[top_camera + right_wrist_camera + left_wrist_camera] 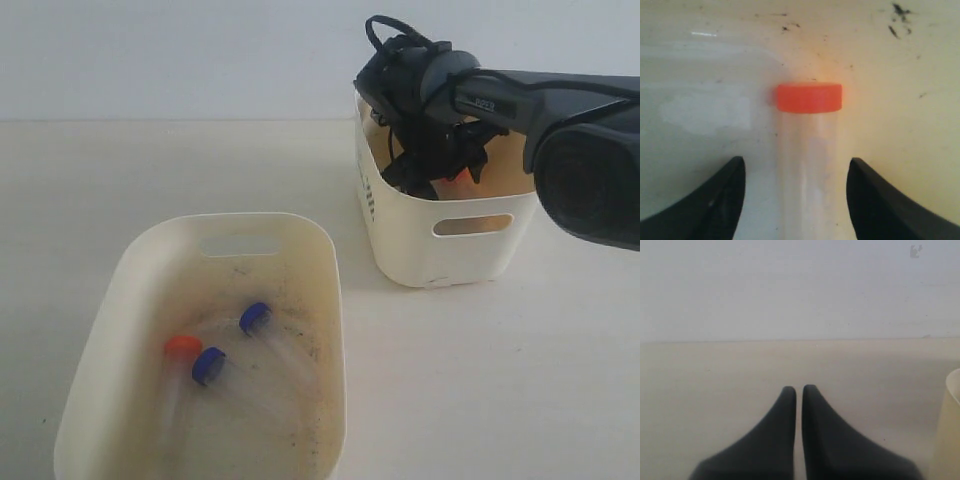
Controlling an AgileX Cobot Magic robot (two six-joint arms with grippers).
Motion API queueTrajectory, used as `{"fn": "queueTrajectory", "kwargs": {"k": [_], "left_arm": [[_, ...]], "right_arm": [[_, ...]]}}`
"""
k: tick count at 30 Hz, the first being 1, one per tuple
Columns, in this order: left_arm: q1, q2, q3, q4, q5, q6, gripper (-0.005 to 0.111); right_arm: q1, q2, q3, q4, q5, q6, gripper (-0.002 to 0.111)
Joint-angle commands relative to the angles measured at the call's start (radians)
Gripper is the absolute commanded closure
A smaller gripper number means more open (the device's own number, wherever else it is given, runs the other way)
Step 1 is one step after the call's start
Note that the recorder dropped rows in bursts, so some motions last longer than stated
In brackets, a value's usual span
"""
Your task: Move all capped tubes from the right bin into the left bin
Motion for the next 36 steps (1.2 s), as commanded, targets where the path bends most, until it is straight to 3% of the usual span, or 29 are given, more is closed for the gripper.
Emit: {"fn": "queueTrajectory", "kwargs": {"k": [1,22,26,36], "left_arm": [[-0.007,0.004,-0.004,-0.003,-0.009,-0.004,0.103],[-0.007,0.004,-0.004,-0.003,-0.009,-0.004,0.103],[-0.007,0.004,-0.004,-0.003,-0.009,-0.004,0.103],[-0.007,0.004,-0.004,-0.003,-0.009,-0.004,0.103]], "right_arm": [[-0.009,0.003,-0.005,0.001,0.001,0.0,0.05],[-0.049,0.003,-0.005,0.138,0.001,-0.043,0.051],[-0.049,0.003,-0.005,0.153,0.001,-0.056,0.069],[-0.049,0.041,-0.005,0.155,0.001,-0.069,0.069]]}}
